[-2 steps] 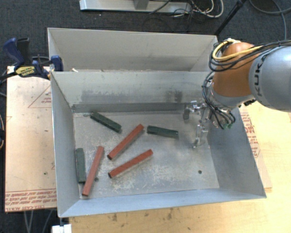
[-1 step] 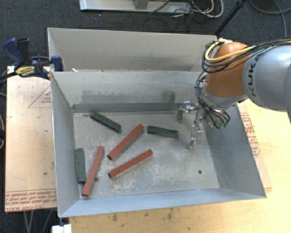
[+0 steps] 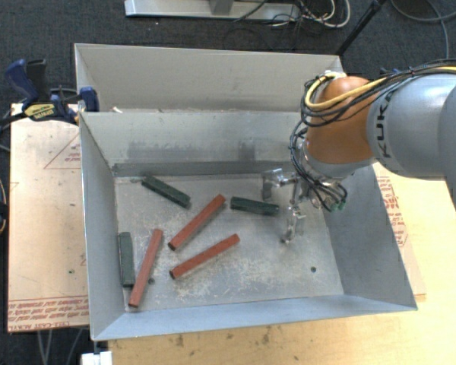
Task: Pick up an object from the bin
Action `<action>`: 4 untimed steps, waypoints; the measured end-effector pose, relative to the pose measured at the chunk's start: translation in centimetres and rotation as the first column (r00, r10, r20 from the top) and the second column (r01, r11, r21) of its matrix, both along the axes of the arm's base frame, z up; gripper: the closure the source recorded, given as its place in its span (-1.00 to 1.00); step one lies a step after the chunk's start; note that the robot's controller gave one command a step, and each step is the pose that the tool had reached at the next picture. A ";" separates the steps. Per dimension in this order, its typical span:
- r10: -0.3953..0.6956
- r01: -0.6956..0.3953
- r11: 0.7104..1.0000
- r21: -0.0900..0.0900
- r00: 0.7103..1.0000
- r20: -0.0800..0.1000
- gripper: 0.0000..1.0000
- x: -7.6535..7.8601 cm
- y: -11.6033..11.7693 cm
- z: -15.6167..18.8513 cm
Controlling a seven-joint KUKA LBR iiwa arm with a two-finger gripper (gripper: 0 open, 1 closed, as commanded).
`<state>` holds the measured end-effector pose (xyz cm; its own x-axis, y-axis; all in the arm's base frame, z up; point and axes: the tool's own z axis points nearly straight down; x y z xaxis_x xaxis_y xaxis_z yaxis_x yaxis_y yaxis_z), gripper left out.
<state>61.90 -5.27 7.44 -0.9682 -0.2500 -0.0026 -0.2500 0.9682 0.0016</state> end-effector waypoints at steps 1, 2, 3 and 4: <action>-0.121 0.121 0.993 -0.001 0.993 0.001 -1.00 1.1 2.8 -0.2; -0.126 0.126 0.992 0.000 0.992 0.003 1.00 2.8 5.0 -0.3; -0.126 0.126 0.992 0.000 0.992 0.003 1.00 2.8 5.0 -0.3; -0.125 0.125 0.992 -0.001 0.992 0.002 1.00 2.7 5.0 -0.1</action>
Offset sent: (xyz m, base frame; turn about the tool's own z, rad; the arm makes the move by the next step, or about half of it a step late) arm 0.0265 0.0495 -0.0044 0.1278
